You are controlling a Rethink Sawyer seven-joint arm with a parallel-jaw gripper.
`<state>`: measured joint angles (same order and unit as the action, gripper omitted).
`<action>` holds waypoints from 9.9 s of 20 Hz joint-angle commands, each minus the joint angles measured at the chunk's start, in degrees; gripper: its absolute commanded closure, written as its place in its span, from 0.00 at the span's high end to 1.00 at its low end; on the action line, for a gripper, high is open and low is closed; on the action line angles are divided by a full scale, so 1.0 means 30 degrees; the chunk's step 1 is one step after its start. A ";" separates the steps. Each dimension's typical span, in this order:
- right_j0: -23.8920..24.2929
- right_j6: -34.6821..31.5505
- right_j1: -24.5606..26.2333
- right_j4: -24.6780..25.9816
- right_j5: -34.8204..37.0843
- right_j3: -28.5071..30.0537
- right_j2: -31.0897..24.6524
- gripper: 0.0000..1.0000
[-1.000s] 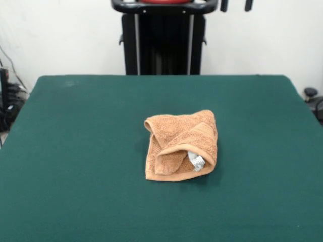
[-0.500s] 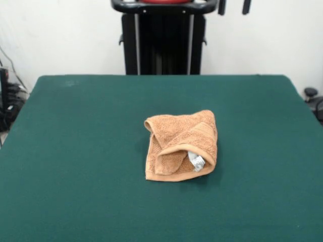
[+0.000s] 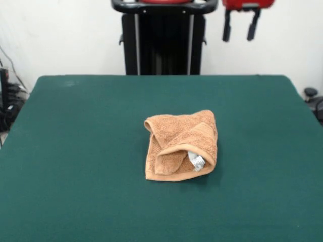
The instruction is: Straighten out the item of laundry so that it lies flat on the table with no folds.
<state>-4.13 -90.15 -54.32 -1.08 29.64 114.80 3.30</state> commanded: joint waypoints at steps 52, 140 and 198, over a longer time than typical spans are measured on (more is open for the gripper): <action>0.2835 -0.3654 1.1559 -0.1212 1.2315 -2.3246 0.0499 1.00; 0.4194 -0.1738 0.8546 0.1586 0.4074 -1.2322 -0.3041 1.00; 0.6171 -0.0195 0.7645 0.3844 0.0788 -0.8274 -0.3470 1.00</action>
<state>14.32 -92.32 -31.75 7.29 32.62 79.56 -0.09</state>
